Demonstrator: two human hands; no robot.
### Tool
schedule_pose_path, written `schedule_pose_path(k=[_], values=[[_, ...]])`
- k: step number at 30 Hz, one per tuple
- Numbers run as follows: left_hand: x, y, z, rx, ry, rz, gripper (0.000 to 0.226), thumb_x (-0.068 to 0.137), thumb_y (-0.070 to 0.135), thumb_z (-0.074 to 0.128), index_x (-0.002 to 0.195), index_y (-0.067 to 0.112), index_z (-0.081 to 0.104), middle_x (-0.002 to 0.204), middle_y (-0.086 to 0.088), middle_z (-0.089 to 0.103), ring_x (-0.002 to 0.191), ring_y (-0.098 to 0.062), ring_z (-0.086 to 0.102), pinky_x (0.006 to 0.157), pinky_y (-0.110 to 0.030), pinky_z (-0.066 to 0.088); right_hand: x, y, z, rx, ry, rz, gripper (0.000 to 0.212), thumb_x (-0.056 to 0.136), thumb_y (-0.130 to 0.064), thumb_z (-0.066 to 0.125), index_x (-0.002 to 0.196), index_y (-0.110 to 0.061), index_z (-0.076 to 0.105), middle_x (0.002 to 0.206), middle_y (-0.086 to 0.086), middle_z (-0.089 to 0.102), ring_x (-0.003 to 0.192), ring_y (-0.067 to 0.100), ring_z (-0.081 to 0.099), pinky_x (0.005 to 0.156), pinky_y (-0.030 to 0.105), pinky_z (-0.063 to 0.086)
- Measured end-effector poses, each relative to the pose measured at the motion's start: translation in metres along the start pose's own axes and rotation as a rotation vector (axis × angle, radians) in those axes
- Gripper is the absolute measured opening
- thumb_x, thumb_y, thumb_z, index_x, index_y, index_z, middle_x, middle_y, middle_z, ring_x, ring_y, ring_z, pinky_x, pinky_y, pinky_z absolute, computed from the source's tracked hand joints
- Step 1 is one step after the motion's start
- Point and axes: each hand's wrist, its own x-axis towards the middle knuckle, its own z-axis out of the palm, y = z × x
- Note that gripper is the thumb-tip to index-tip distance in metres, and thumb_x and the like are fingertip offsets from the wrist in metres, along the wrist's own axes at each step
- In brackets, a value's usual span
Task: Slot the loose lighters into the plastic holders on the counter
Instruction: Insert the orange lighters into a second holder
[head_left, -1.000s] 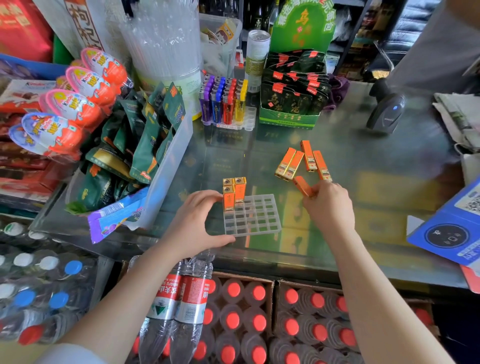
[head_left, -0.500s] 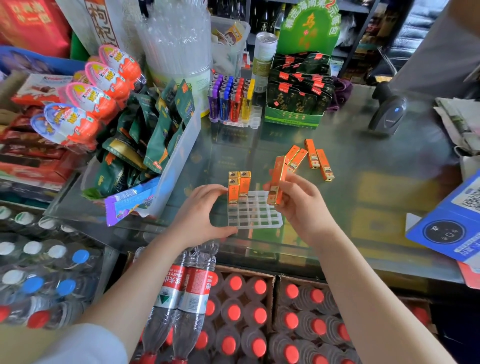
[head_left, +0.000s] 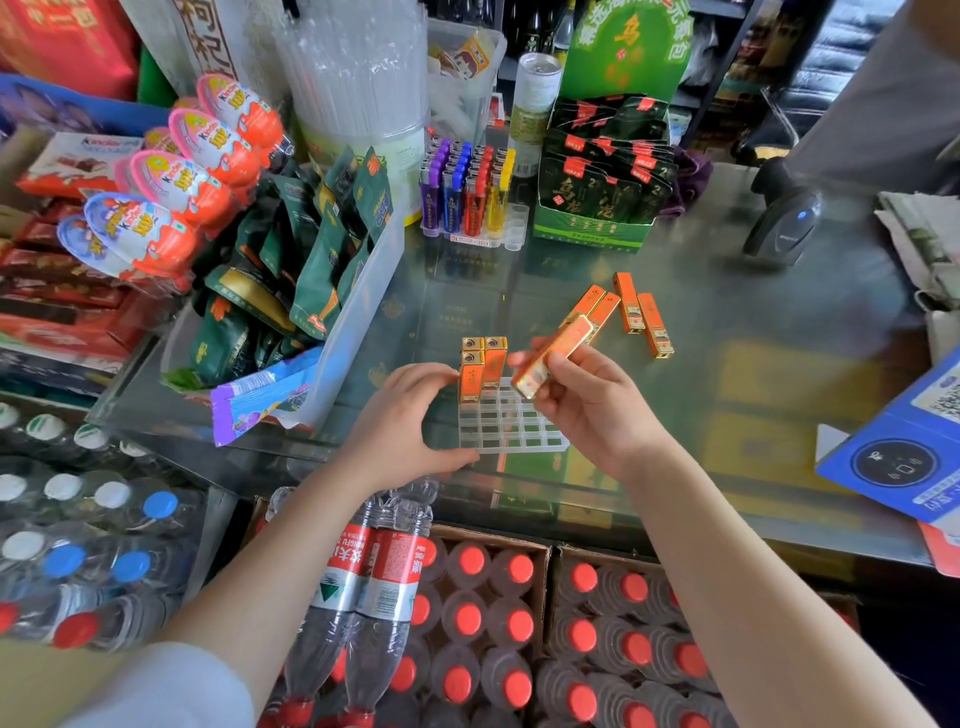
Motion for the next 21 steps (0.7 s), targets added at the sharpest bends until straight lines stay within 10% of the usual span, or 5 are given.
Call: schedule_pose_path(k=[4, 14, 21], values=[[0.001, 0.0, 0.001, 0.008, 0.005, -0.002, 0.075, 0.066, 0.044, 0.077, 0.129, 0.019, 0.046, 0.132, 0.007, 0.044, 0.124, -0.006, 0.032, 0.099, -0.021, 0.025, 0.001, 0.001, -0.003, 0.016, -0.012, -0.014, 0.022, 0.095, -0.003, 0.035, 0.096, -0.012, 0.055, 0.081, 0.003, 0.066, 0.066, 0.012, 0.049, 0.06, 0.021, 0.043], [0.001, 0.0, 0.001, 0.024, 0.008, -0.001, 0.081, 0.06, 0.062, 0.064, 0.127, 0.019, 0.048, 0.13, 0.006, 0.047, 0.122, -0.01, 0.037, 0.099, -0.027, 0.031, -0.005, 0.006, -0.008, -1.187, -0.006, -0.443, 0.01, 0.089, -0.016, 0.056, 0.093, -0.007, 0.059, 0.081, 0.007, 0.066, 0.07, 0.022, 0.06, 0.065, 0.037, 0.05], [0.001, -0.001, 0.001, 0.032, 0.008, 0.0, 0.075, 0.065, 0.045, 0.077, 0.128, 0.018, 0.048, 0.132, 0.005, 0.046, 0.123, -0.011, 0.036, 0.101, -0.028, 0.031, -0.003, 0.017, -0.003, -1.157, 0.041, -0.522, 0.015, 0.086, -0.01, 0.06, 0.1, -0.008, 0.064, 0.098, 0.005, 0.065, 0.079, 0.017, 0.063, 0.072, 0.023, 0.052]])
